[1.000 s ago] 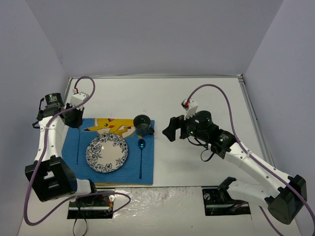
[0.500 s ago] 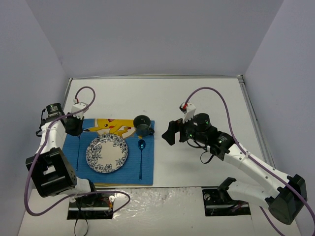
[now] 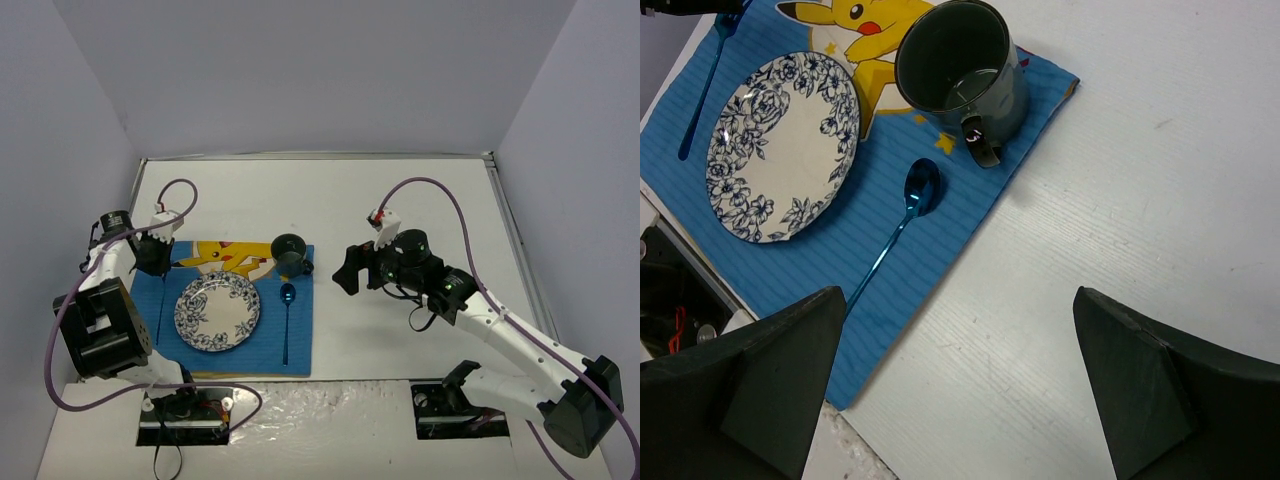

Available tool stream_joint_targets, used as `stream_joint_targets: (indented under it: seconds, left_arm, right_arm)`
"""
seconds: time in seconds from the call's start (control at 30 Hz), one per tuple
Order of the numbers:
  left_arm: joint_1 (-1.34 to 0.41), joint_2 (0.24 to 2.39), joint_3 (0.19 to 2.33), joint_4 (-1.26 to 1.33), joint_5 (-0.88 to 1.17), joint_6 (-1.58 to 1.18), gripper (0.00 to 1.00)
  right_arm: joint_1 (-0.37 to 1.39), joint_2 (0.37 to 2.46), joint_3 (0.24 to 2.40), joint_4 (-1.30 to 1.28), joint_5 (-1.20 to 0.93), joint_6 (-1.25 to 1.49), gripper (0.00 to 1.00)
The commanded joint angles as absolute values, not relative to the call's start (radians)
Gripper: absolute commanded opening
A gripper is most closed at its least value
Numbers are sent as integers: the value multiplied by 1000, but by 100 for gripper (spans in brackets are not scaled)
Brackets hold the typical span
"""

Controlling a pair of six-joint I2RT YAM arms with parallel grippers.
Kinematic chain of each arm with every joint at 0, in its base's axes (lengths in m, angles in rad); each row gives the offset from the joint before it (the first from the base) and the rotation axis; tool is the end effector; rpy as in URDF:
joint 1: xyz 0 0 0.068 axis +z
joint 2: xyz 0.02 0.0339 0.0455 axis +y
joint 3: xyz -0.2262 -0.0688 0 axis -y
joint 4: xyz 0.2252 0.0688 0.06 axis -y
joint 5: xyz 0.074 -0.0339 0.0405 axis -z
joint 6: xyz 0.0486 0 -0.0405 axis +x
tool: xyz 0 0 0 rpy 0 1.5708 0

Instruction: Set the dinner table for one person

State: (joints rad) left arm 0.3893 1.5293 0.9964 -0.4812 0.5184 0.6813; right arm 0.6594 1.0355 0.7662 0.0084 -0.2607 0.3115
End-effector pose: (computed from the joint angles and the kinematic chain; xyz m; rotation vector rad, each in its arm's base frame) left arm 0.2834 0.0902 0.1781 0.5297 2.3506 -0.1977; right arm 0.1935 0.1658 0.2748 -0.5209 1.8511 0.9075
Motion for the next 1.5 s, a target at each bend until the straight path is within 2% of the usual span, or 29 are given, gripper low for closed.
stream_joint_targets:
  seconds: [0.0,0.87,1.0,1.3,1.47]
  left_arm:
    - [399,1549,1075,-493,525,753,0]
    - [430,1552,950,-456,508,808,0]
    - [434,1551,934,-439,506,807,4]
    - [444,1563,940,-442,501,819,5]
    - [446,1559,936,-438,493,819,13]
  right_arm:
    - [649,1001,773,35,-280,302,94]
    - [635,933,718,23,-275,277,95]
    - [637,925,713,21,-275,276,95]
    - [635,911,708,11,-269,269,95]
    - [635,908,709,9,-271,262,95]
